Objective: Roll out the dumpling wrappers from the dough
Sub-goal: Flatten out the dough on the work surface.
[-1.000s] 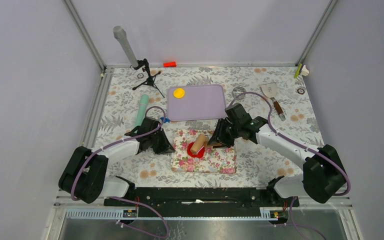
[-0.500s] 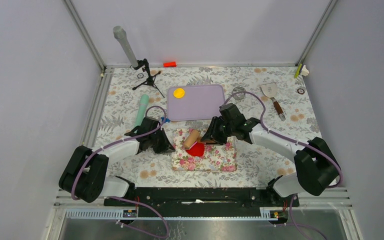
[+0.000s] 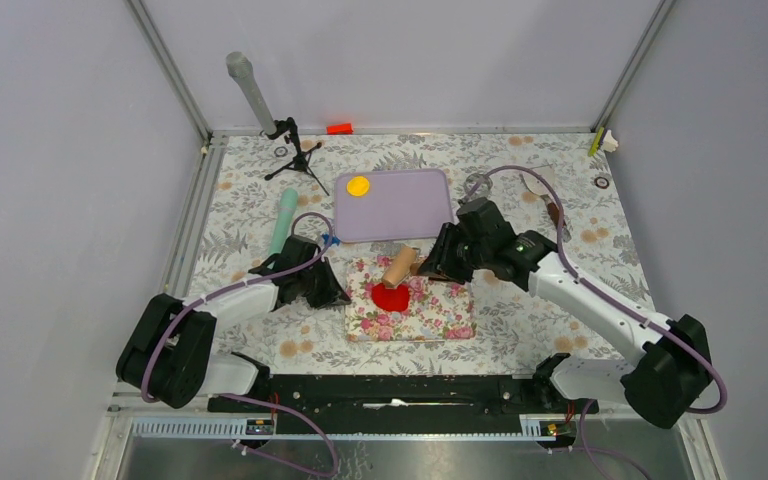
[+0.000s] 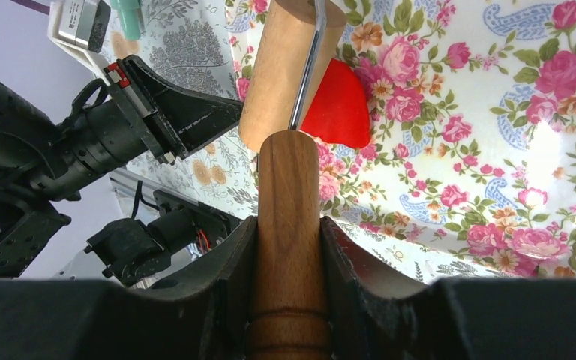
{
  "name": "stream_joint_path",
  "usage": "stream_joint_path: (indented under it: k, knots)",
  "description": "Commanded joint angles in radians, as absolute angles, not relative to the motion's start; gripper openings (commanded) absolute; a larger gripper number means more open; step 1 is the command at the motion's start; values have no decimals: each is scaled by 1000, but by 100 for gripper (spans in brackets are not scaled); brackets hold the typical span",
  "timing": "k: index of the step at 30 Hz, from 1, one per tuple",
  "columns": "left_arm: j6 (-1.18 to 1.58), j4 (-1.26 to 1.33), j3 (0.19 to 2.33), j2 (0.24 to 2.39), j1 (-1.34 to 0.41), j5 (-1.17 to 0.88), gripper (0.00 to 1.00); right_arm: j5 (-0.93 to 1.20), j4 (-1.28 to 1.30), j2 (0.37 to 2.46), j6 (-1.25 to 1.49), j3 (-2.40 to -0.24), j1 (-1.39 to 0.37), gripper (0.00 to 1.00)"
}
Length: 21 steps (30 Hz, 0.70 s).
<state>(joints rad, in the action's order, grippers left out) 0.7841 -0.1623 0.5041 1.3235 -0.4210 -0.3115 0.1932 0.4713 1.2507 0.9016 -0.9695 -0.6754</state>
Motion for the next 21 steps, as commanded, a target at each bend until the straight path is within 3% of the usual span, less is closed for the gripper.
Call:
stream_joint_path:
  k: [1,8,14,21]
  knots:
    - [776,-195,479,1311,-417,-272,0,204,450,1229,941,-938,-682,0]
    - [781,-215,472,1286,-418,-275,0,239,388,1236,1041,-825,-682,0]
    - [787,-179,458,1293,-420,-314,0,54,480,1282,979,-784,-747,0]
    - [785,-177,461,1298,-422,-312,0,69,423,1382,976,-740,-755,0]
